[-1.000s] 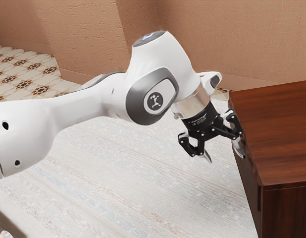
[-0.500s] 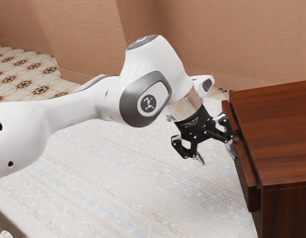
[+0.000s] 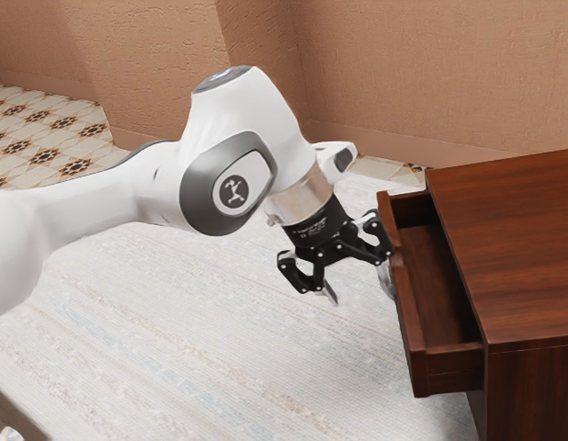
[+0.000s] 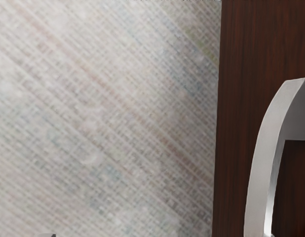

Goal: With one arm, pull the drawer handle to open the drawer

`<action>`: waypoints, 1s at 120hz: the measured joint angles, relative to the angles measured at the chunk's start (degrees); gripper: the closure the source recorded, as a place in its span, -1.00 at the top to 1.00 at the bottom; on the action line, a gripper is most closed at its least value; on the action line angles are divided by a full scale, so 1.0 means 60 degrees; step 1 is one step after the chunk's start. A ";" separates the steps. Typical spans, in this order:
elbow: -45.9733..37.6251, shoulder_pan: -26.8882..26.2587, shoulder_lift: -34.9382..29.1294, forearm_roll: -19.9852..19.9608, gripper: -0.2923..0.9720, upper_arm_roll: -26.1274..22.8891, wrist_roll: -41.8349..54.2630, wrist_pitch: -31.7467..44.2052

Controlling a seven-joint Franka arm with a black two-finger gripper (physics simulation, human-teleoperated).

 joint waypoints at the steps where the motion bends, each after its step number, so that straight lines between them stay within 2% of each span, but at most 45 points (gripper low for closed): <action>1: -0.0020 -0.0008 -0.0019 0.0000 0.23 0.0017 0.0010 -0.0001; 58: -0.1000 -0.0349 -0.1041 -0.0034 0.22 0.0958 0.0635 -0.0209; 89: -0.1466 -0.0198 -0.1434 -0.0032 0.22 0.1503 0.1024 -0.0314; 120: -0.2070 0.0054 -0.2118 -0.0051 0.21 0.1692 0.1375 -0.0407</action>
